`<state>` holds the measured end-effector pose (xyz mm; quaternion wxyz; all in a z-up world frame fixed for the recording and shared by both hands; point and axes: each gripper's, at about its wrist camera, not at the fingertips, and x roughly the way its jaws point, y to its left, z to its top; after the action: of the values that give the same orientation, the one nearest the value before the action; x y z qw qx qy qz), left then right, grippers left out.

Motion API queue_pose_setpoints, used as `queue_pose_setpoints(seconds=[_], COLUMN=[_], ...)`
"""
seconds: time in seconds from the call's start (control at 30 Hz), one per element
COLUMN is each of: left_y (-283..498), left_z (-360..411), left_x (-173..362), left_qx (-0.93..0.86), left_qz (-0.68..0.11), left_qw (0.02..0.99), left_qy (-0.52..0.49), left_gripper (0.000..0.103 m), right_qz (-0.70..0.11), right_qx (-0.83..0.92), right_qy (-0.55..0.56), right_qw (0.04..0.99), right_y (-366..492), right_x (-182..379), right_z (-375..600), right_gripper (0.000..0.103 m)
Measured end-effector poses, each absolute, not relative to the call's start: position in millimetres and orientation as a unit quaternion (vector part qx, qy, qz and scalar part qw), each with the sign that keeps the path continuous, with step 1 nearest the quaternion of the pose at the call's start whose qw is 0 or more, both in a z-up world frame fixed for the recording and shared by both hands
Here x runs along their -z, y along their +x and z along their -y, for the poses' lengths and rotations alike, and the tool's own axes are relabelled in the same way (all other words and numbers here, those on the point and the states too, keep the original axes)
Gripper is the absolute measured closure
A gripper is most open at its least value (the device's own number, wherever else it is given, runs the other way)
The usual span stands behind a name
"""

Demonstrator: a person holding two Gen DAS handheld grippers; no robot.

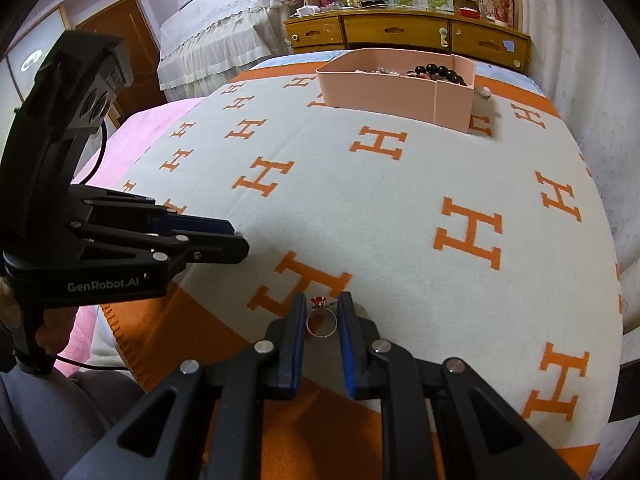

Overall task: Organize jewelry
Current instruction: 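Grasp the silver red-stone ring with the right tool while the left tool grasps the pink-stone ring, then carry both rings into the pink tray and open both tools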

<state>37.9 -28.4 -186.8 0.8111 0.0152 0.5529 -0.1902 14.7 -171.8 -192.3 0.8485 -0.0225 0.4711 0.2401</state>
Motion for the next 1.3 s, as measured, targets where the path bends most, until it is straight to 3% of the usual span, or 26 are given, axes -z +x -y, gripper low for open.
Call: queue_pose_setpoints(seconds=[0.83, 1.3], left_y=[50, 149], left_z=[39, 37], left_x=[168, 73], left_qx=[0.198, 0.140], left_qz=[-0.532, -0.436], left_qw=[0.820, 0.878], left_qy=[0.076, 0.137], left_gripper=[0.090, 0.090], right_qz=[-0.473, -0.422], right_qx=[-0.233, -0.227], right_qy=[0.007, 0.058], right_qw=[0.849, 0.876], right_y=[29, 132], right_x=[179, 80], right_z=[177, 185], right_gripper=[0.087, 0.087])
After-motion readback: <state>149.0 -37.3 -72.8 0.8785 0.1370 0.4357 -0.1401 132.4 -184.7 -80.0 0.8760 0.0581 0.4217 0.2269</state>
